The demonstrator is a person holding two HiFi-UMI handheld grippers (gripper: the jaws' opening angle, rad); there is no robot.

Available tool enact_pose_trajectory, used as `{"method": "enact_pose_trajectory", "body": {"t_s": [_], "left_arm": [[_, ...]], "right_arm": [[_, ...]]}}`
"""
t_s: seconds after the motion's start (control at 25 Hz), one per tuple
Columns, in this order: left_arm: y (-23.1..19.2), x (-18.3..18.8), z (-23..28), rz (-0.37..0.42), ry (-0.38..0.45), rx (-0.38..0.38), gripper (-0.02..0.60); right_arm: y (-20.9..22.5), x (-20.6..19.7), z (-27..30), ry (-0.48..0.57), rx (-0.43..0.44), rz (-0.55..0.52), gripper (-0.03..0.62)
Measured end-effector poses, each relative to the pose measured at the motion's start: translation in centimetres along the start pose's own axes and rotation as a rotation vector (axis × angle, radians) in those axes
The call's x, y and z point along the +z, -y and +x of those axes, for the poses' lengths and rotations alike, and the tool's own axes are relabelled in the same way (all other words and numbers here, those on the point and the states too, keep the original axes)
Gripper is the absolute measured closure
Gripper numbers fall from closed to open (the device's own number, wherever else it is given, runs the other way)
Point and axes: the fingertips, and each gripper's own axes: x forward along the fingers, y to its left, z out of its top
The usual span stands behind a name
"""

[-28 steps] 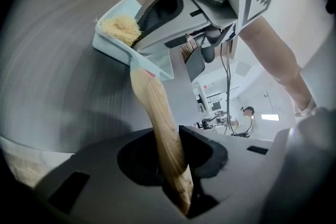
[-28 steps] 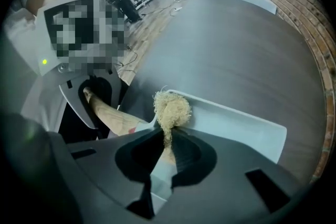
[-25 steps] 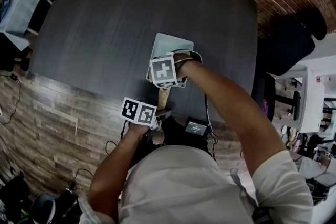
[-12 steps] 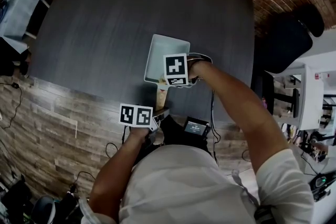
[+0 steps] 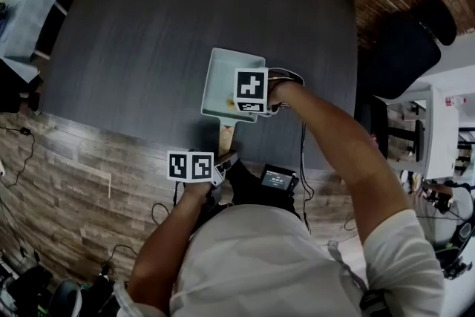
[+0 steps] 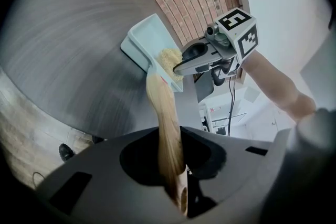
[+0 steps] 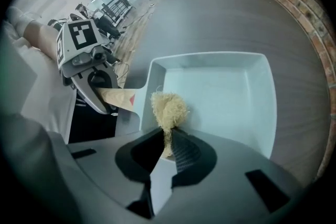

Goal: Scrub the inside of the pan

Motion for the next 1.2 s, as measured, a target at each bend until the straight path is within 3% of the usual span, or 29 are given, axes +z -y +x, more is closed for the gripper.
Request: {"method": "enact_pose_trajectory", "body": {"t_s": [0.8, 1.2], "left_arm": [[0.1, -0.7, -0.1, 0.031, -0.02, 0.008, 0.505], [0.4, -1.1, 0.1, 0.08, -0.093, -0.003, 0.505]], "right_arm": [[10.3, -2.9, -3.4, -0.105, -0.386, 0.008, 0.551], [11.0, -2.3, -3.1, -0.141, -0.433, -0.057, 0.549]]}}
